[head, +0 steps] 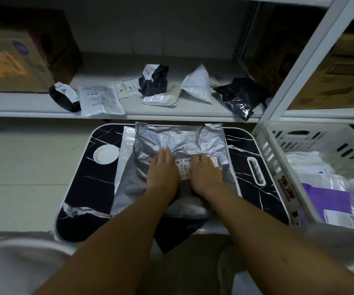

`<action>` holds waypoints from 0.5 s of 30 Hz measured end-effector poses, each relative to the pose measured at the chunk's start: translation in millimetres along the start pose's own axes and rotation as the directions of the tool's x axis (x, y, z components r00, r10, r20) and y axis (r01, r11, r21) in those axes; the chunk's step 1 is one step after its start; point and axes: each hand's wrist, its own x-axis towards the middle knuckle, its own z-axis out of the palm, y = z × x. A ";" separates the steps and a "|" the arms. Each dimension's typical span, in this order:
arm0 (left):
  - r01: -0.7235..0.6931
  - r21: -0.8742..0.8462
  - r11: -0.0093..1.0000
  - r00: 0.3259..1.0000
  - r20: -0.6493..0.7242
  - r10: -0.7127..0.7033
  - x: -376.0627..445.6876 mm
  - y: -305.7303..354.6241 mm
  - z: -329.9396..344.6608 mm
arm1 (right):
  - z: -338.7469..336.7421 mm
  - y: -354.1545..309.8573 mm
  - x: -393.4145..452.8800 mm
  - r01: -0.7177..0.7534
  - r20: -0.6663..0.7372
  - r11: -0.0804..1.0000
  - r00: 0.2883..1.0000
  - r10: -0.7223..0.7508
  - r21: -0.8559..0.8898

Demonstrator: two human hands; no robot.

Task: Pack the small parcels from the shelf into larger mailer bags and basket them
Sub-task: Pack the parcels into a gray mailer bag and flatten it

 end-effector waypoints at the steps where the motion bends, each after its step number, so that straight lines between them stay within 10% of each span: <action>1: -0.025 -0.033 0.999 1.000 -0.011 0.025 -6.0 8.2 -5.1 | -0.6 -4.9 -7.8 -0.037 -0.065 0.999 0.997 0.034 -0.032; 15: 0.079 -0.202 0.976 0.976 0.214 -0.035 -69.7 -18.9 39.5 | 36.4 9.0 -75.6 -0.015 -0.018 0.996 1.000 0.014 -0.092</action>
